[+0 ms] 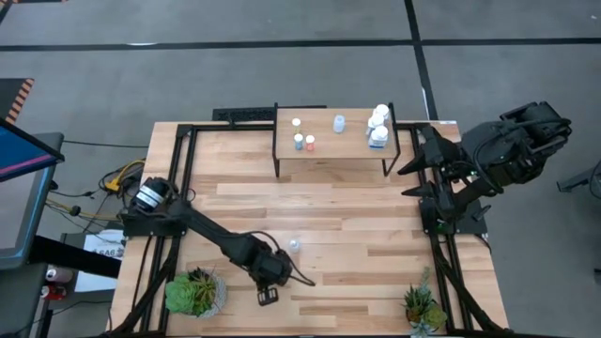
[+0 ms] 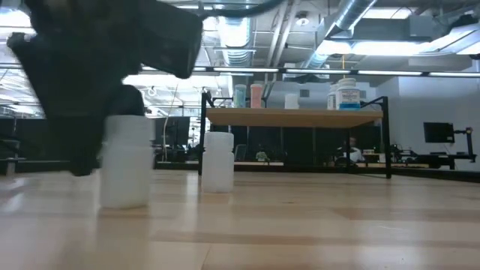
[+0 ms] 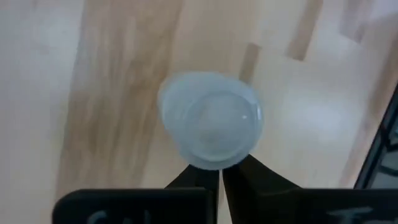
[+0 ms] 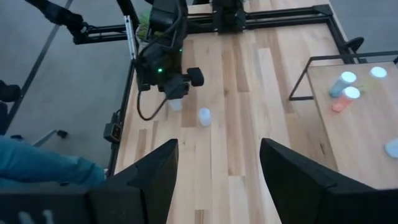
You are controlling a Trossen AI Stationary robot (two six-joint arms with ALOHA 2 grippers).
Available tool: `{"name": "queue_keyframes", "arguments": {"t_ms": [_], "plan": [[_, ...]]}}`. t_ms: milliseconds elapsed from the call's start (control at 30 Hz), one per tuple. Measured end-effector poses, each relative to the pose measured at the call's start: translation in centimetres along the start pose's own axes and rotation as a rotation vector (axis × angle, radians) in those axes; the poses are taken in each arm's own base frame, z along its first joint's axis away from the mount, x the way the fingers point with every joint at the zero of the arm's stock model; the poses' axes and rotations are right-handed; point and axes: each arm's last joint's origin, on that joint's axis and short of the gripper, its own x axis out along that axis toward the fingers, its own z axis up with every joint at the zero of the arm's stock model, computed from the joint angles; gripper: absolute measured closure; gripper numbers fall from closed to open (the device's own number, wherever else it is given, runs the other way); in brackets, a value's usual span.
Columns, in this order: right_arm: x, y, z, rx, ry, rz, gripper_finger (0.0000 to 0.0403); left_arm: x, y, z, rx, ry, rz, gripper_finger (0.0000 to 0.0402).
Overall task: Pick and place medicine bottles onto shelf by color
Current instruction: Move the transparent pill bottles to the center of the table
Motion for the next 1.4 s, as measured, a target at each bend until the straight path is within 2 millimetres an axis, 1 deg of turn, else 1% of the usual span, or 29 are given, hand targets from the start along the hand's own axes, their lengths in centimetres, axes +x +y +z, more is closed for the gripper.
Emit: {"name": "queue_keyframes", "arguments": {"t_ms": [133, 367, 500, 767, 1100, 1400], "plan": [[0.0, 0.0, 0.0, 0.001, 0.000, 0.000, 0.0154, 0.5, 0.6, 0.5, -0.007, -0.001, 0.012, 0.0401], [0.0, 0.0, 0.0, 0.001, 0.001, 0.003, 0.0154, 2.4, 1.1, 1.8, -0.012, -0.033, -0.016, 0.0401], [0.0, 0.0, 0.0, 0.003, 0.001, 0.004, 0.0154, 2.4, 1.5, 2.5, -0.022, -0.067, -0.026, 0.0401], [0.0, 0.0, 0.0, 0.003, 0.001, 0.006, 0.0154, 1.8, 2.3, 4.3, 0.009, -0.146, -0.019, 0.0401], [0.0, 0.1, 0.0, 0.003, 0.008, 0.025, 0.0154, 1.2, 3.4, 6.3, 0.028, -0.253, -0.058, 0.0401], [0.0, 0.1, 0.0, 0.003, 0.008, 0.025, 0.0154, 0.8, 4.4, 7.7, 0.031, -0.341, -0.046, 0.0401]]}}
